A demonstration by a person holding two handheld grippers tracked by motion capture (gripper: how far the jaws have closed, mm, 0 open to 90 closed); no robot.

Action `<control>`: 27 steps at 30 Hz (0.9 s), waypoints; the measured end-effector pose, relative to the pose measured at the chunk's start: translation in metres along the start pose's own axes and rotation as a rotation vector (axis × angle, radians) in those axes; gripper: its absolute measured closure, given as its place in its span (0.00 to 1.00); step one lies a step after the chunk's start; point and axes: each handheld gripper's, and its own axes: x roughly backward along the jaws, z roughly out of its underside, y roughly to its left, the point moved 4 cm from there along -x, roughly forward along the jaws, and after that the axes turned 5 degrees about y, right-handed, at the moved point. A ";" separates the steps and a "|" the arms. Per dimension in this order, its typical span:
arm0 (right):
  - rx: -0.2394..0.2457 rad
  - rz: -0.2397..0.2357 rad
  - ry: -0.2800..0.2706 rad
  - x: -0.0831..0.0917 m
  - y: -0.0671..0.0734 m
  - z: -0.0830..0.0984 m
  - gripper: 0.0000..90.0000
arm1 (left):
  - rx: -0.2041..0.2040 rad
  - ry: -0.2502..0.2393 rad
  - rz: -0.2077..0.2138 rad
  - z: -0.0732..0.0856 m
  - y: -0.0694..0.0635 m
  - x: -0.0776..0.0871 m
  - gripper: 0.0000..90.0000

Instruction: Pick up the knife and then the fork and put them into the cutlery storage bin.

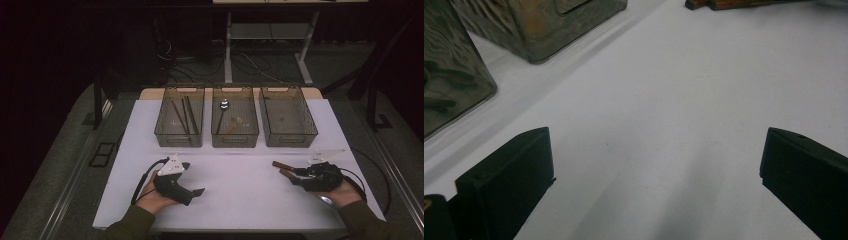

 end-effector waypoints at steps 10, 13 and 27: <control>-0.027 0.025 0.030 0.011 -0.008 0.036 0.66 | 0.000 0.007 0.001 0.000 0.000 -0.002 0.00; -0.019 0.032 0.019 0.010 -0.010 0.039 0.72 | 0.002 0.008 0.001 0.000 0.000 -0.002 0.00; 0.026 0.037 0.048 0.004 -0.010 0.040 0.82 | -0.001 0.009 0.005 0.000 0.000 -0.002 0.00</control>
